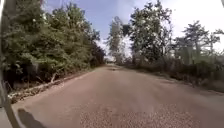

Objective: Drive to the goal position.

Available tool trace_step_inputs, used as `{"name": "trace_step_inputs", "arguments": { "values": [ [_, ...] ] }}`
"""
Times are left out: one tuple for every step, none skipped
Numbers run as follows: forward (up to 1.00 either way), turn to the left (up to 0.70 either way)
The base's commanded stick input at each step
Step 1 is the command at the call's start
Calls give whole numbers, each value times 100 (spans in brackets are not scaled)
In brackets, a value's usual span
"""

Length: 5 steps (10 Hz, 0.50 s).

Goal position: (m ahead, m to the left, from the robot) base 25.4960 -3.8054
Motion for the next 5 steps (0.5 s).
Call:
{"name": "trace_step_inputs", "arguments": {
  "values": [
    [70, 0],
    [70, 0],
    [70, 0],
    [70, 0],
    [70, 0]
  ]
}}
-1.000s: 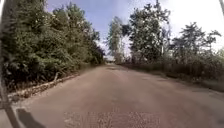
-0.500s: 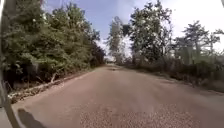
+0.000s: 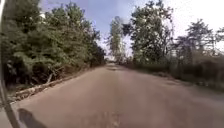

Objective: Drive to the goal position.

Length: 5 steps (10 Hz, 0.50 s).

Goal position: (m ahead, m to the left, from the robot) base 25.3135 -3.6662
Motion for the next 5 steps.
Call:
{"name": "trace_step_inputs", "arguments": {
  "values": [
    [70, 0],
    [70, 0],
    [70, 0],
    [70, 0],
    [70, 0]
  ]
}}
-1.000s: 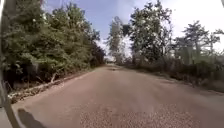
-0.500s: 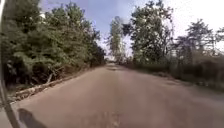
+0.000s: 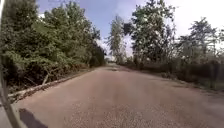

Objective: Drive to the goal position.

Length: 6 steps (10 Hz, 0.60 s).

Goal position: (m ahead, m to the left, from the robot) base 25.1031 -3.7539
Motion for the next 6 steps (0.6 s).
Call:
{"name": "trace_step_inputs", "arguments": {
  "values": [
    [70, 0],
    [70, 0],
    [70, 0],
    [70, 0],
    [70, 0],
    [70, 0]
  ]
}}
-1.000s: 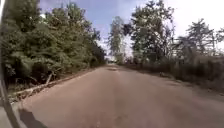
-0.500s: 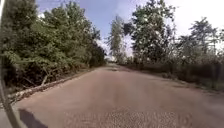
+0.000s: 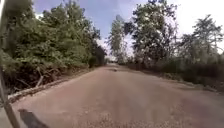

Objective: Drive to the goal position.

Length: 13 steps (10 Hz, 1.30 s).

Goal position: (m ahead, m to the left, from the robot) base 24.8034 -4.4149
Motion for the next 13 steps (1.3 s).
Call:
{"name": "trace_step_inputs", "arguments": {
  "values": [
    [70, 0],
    [70, 0],
    [70, -7],
    [70, -34],
    [70, -34],
    [70, -7],
    [70, 0],
    [70, 0],
    [70, 0],
    [70, 0],
    [70, 0],
    [70, 0],
    [70, 0]
  ]
}}
